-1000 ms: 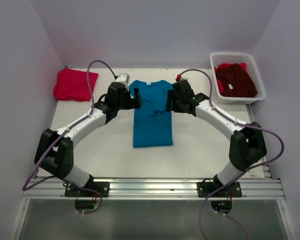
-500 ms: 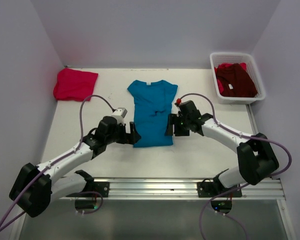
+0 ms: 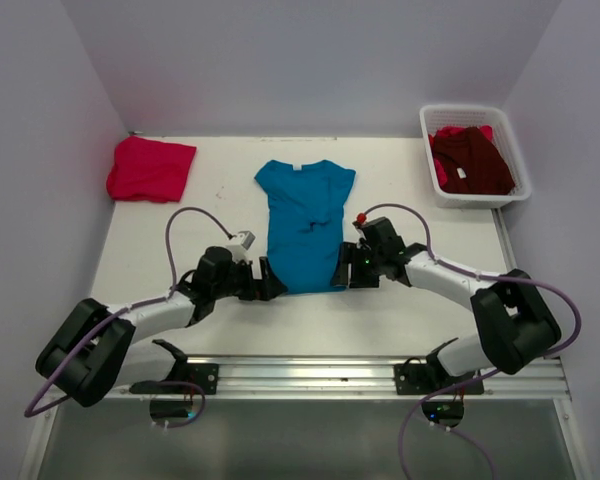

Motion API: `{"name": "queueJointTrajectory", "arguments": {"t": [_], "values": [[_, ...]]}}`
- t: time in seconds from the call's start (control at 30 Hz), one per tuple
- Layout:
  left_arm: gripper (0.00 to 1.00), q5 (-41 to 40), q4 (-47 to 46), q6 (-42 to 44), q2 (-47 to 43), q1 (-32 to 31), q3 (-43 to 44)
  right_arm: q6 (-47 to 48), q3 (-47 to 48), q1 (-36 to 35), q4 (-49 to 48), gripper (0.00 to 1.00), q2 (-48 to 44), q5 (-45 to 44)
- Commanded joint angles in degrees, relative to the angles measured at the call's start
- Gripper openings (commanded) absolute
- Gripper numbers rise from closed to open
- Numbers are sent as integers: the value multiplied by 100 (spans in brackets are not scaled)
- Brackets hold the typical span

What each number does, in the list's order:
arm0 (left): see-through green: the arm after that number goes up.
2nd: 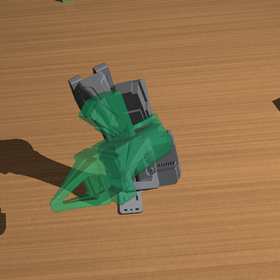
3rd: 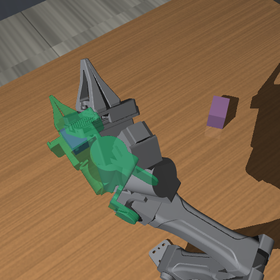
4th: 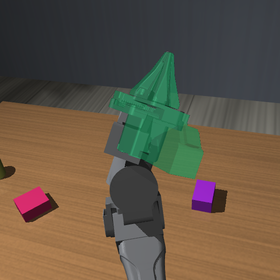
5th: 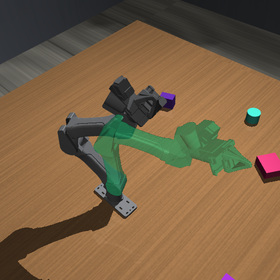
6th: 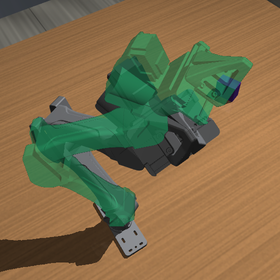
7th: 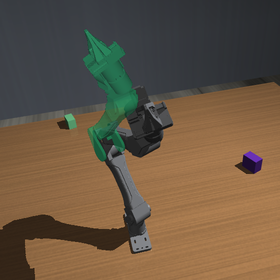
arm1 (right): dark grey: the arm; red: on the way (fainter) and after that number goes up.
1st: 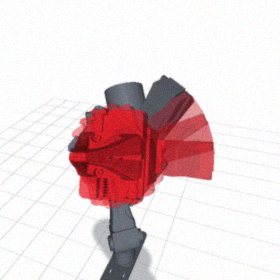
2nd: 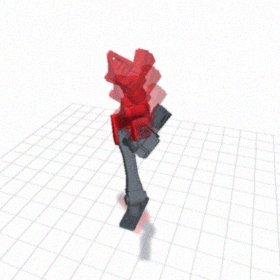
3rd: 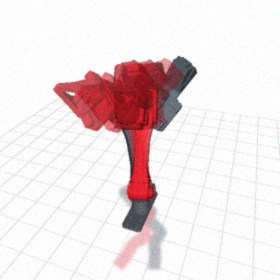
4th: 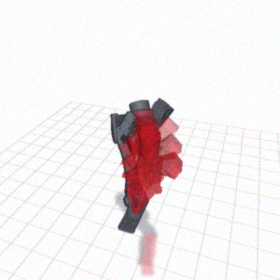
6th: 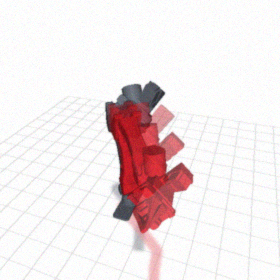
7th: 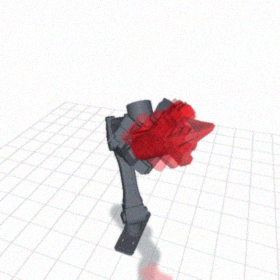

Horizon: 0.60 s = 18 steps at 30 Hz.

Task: Fold and stack the t-shirts
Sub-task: Fold the tshirt

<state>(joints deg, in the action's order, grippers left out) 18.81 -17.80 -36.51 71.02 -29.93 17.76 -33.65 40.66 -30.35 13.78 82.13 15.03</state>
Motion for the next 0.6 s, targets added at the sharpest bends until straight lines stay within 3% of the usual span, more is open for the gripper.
{"name": "queueJointTrajectory", "arguments": {"t": [0.0,0.23,0.4,0.5,0.57], "values": [[100,299,-653,-198,384,66,-238,-133,-67,3,-490,63,75,97],[100,492,-1234,-391,930,128,-299,-195,-111,11,-806,56,471,115],[93,571,-1322,-471,1265,137,-264,-256,-146,3,-868,51,568,-17],[75,606,-1287,-453,1335,137,-255,-274,-190,3,-868,40,559,-61],[53,633,-1235,-418,1361,146,-238,-282,-226,3,-851,26,506,-70]]}}
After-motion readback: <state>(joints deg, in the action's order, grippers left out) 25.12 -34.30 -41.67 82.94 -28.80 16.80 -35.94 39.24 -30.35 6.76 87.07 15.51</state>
